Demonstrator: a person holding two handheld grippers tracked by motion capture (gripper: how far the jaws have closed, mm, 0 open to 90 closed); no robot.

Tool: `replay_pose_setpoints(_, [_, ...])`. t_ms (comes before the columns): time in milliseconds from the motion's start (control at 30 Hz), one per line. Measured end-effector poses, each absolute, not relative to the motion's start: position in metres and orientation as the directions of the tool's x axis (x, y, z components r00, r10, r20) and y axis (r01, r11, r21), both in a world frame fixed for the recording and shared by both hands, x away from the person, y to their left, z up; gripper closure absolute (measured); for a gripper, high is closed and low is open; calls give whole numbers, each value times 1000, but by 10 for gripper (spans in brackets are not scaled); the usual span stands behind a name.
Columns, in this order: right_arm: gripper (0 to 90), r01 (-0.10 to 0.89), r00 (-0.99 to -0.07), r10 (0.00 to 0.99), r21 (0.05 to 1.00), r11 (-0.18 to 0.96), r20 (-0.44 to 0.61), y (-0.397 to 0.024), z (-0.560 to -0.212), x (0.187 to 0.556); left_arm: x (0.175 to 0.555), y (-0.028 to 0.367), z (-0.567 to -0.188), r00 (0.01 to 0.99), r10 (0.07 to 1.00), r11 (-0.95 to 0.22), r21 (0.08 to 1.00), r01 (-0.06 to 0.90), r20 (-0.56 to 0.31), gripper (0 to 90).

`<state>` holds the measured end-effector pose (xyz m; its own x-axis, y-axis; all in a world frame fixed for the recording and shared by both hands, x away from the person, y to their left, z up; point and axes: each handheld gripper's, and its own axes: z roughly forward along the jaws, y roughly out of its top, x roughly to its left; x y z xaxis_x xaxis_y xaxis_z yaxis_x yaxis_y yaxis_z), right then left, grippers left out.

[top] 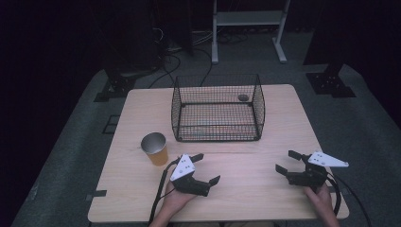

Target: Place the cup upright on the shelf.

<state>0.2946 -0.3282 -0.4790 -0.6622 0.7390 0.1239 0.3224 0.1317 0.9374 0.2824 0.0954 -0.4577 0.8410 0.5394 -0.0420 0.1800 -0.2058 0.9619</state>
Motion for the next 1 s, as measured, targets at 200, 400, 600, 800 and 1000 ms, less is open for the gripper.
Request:
replay_pose_setpoints(200, [130,318,-661,741,938,138,115,-327,-479,294,284,101,-456,833,550,-196,961,195,-57,48])
replay_pose_setpoints(400, [130,323,-657,745,936,136,119,-327,-479,295,282,108,-448,830,556,-183,967,177,-47,49])
replay_pose_setpoints(600, [130,324,-657,745,936,137,118,-327,-479,295,280,112,-440,828,560,-189,969,159,-27,48])
replay_pose_setpoints(800, [130,324,-657,745,936,136,119,-327,-479,295,280,115,-436,825,565,-192,970,151,-16,48])
replay_pose_setpoints(1000, [130,324,-656,745,936,135,119,-327,-479,295,279,121,-429,821,571,-178,974,142,-15,48])
